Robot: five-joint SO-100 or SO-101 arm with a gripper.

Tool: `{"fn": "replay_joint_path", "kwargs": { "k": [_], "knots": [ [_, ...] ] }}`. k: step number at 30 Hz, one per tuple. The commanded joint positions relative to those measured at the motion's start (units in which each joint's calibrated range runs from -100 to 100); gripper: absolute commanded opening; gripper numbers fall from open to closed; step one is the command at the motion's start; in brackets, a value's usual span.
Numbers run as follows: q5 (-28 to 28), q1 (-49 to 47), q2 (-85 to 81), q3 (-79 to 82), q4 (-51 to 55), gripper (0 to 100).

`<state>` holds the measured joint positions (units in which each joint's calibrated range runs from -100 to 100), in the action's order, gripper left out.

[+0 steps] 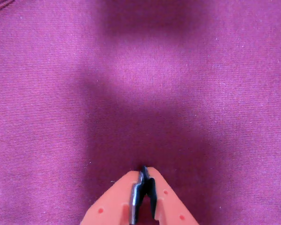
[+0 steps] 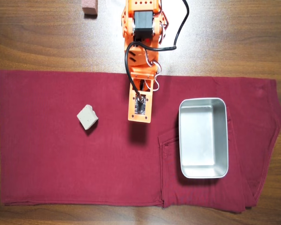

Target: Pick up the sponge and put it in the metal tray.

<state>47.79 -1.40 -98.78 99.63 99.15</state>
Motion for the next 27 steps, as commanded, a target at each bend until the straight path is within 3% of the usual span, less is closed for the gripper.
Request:
{"fn": "replay_joint_path", "kwargs": {
  "k": [1, 17, 20, 22, 24, 27],
  "knots": [
    [-0.10, -0.14, 0.38, 0.37, 0.85, 0],
    [-0.10, -0.14, 0.38, 0.37, 0.85, 0],
    [-0.10, -0.14, 0.38, 0.37, 0.85, 9],
    [-0.44, -0.72, 0.38, 0.37, 0.85, 0],
    [0.20, 1.59, 0.47, 0.37, 0.85, 1],
    [0.00, 7.73, 10.41, -6.55, -9.02, 4]
  ]
}}
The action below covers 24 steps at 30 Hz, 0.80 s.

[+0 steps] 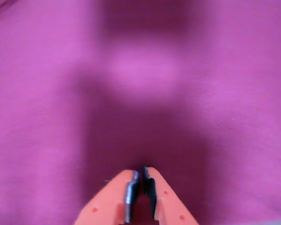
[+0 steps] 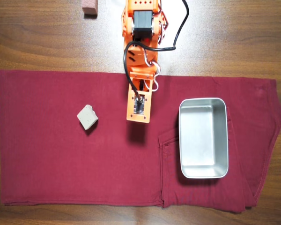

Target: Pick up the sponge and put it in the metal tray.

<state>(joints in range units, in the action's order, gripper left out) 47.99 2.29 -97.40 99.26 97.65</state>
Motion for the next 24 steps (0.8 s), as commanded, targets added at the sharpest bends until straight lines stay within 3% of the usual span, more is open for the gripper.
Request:
{"fn": "replay_joint_path", "kwargs": {
  "k": [1, 5, 8, 10, 12, 18, 24],
  "knots": [
    [-0.83, 5.19, 15.77, -11.83, -11.30, 6],
    [-1.61, 12.87, 42.58, -40.68, -12.50, 14],
    [-6.15, 19.20, 55.54, -60.07, -8.90, 27],
    [-5.67, 23.33, 62.11, -72.55, 2.35, 43],
    [-4.00, 27.75, 64.51, -77.55, 2.35, 49],
    [2.83, 44.73, 71.25, -78.19, 2.35, 48],
    [3.91, 51.26, 80.49, -78.64, 2.35, 48]
  ]
}}
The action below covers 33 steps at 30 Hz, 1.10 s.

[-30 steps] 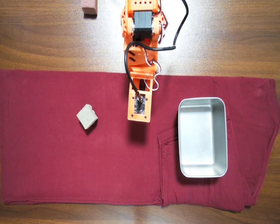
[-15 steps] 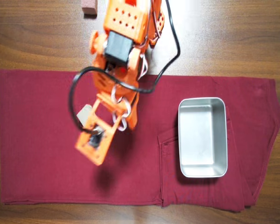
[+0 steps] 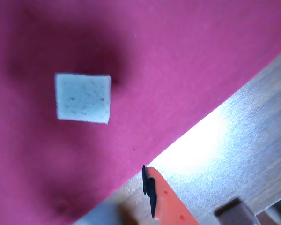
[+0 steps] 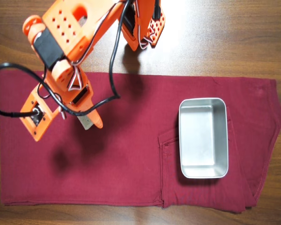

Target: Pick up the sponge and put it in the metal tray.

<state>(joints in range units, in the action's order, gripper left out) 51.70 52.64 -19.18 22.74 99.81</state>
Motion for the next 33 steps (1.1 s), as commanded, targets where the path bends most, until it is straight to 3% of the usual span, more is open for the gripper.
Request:
{"fn": "replay_joint_path", "kwargs": {
  "k": [1, 13, 15, 18, 20, 26, 29, 33],
  "knots": [
    [-0.05, 0.91, 4.31, -2.03, -0.83, 48],
    [-2.93, -2.07, 23.93, -2.12, -20.37, 41],
    [-4.25, -4.18, 24.47, -1.85, -21.76, 32],
    [-7.28, -7.25, 25.26, -1.58, -24.71, 6],
    [-8.01, -8.11, 24.38, -1.58, -24.62, 0],
    [-7.03, -11.57, 11.77, -3.95, -19.91, 0],
    [-8.35, -23.95, 2.18, -11.05, -15.95, 0],
    [-11.67, -56.00, -3.67, -11.14, -15.49, 0]
  ]
}}
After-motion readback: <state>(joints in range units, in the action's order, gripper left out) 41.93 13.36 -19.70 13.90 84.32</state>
